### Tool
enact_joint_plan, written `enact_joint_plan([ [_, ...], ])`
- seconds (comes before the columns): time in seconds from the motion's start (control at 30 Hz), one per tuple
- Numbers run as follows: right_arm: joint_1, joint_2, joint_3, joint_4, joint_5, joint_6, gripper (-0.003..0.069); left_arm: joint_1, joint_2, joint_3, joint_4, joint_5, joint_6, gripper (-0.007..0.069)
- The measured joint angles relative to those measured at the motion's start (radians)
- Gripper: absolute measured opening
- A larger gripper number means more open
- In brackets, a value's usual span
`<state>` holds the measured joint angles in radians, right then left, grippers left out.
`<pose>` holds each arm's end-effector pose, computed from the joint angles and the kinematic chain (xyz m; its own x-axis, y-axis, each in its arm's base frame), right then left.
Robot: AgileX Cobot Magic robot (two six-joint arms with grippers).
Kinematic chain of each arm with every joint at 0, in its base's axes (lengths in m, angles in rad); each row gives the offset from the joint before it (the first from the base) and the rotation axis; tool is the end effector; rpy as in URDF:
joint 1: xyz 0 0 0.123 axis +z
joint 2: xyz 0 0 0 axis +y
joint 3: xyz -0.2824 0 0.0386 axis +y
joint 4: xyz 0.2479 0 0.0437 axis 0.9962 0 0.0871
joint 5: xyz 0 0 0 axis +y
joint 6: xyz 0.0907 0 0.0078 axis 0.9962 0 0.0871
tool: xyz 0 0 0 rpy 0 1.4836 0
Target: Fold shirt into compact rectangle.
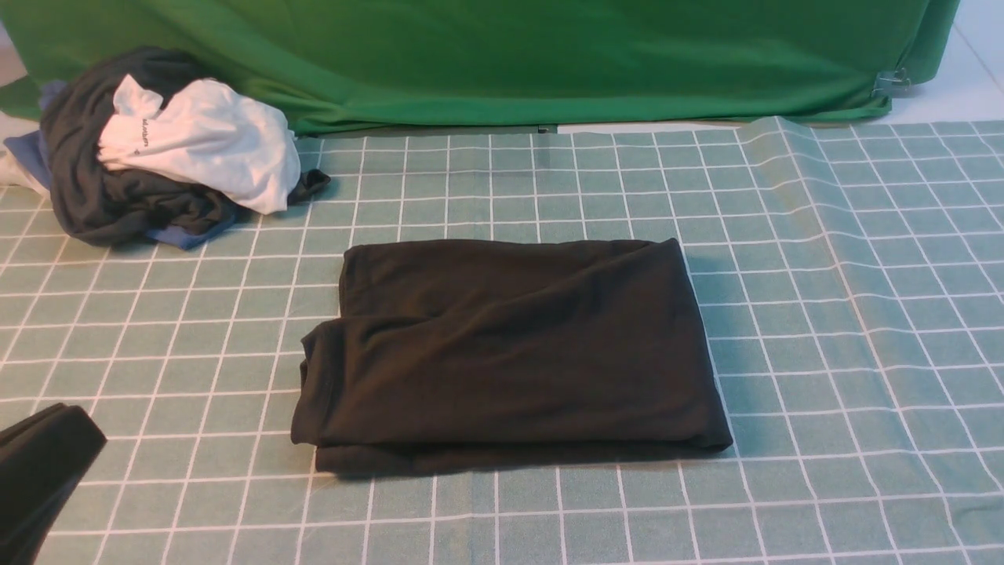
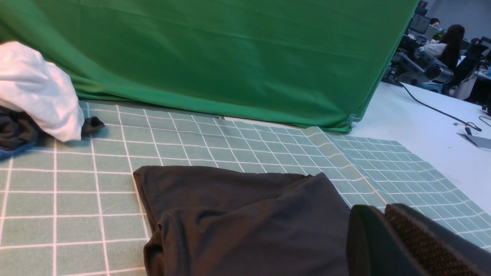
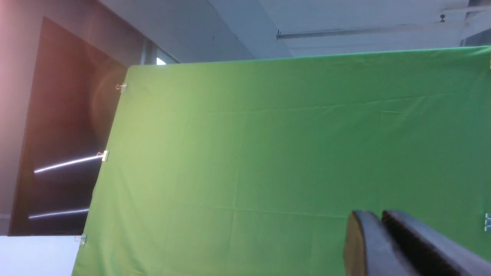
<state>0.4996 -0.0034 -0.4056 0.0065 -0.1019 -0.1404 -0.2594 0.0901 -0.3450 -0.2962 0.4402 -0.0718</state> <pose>0.0025 0.0013 0.3505 0.5537 0.1501 -0.8191 -0.4083 0.9062 -0.1100 0.0368 -0.0215 0.2842 -0.1991 -0.2906 -0.9359 0.3265 0.8808 -0.3430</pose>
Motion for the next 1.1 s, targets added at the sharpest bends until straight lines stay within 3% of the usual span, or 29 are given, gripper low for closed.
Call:
enact_joint_plan([
  [0.7,0.0,0.0,0.0,-0.006,0.001,0.0,0.0139,0.0,0.0,0.0,0.015,-0.016,0.0,0.0013],
  [0.9,0.0,0.0,0.0,-0.006,0.001,0.0,0.0154,0.001,0.0,0.002,0.083,-0.037,0.054,0.0013],
  [1.0,0.0,0.0,0.0,-0.006,0.001,0.0,0.0161,0.019,-0.008,0.014,0.118,-0.06,0.06,0.0013],
  [1.1,0.0,0.0,0.0,-0.006,0.001,0.0,0.0171,0.121,-0.059,0.075,0.152,-0.111,0.072,0.0013],
])
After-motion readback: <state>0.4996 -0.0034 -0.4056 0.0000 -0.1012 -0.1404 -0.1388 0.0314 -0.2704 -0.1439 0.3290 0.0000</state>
